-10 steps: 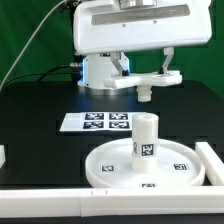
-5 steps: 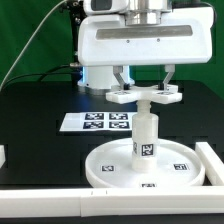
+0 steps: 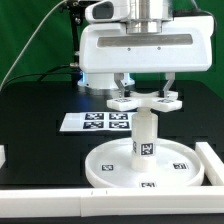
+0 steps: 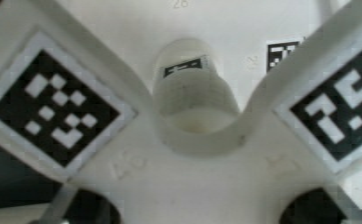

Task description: Assemble round table

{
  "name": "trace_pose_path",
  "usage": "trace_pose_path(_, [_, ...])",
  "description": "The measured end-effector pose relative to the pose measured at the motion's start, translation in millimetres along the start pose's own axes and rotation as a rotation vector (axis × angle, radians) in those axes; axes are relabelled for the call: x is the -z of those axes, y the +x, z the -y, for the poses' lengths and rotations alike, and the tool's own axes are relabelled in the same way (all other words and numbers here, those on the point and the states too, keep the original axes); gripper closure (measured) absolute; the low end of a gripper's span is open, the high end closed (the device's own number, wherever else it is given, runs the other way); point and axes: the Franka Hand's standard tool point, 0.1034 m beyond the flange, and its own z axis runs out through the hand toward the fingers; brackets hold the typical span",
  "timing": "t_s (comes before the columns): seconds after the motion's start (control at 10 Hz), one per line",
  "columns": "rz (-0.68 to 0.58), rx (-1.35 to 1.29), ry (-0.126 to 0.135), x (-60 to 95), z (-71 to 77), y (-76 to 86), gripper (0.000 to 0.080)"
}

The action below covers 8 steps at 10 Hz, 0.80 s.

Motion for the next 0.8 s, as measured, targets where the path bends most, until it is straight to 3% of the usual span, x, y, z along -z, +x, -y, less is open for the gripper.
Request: trace_pose_path(0.8, [0.009,-0.035,0.007,-5.0,-1.0,-2.7,0.0357])
